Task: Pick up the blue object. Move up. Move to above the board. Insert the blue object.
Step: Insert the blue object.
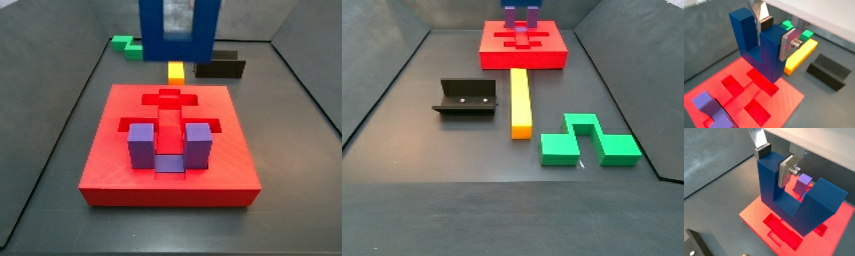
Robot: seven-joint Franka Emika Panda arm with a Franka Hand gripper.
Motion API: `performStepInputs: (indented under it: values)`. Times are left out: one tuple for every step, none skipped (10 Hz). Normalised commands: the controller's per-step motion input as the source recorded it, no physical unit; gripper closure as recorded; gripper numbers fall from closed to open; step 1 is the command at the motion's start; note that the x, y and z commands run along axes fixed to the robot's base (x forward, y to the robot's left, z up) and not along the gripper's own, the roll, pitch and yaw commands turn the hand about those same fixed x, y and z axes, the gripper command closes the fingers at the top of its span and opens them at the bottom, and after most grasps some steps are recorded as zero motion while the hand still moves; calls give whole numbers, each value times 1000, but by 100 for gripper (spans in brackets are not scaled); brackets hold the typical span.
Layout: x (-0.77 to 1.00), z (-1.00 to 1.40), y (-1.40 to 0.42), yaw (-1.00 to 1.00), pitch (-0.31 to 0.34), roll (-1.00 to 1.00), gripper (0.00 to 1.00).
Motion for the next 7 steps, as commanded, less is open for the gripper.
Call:
performStepInputs:
  values:
    - [623,-514,0,0,47,81,100]
    - [569,-469,54,-54,20,14,100]
    - [600,-443,134,-77,21,0,100]
    - [383,-500,217,0,36,0,100]
    - [223,-523,200,80,74,0,100]
    - [197,-543,140,129,56,17,100]
    - [0,-523,51,117,27,10,100]
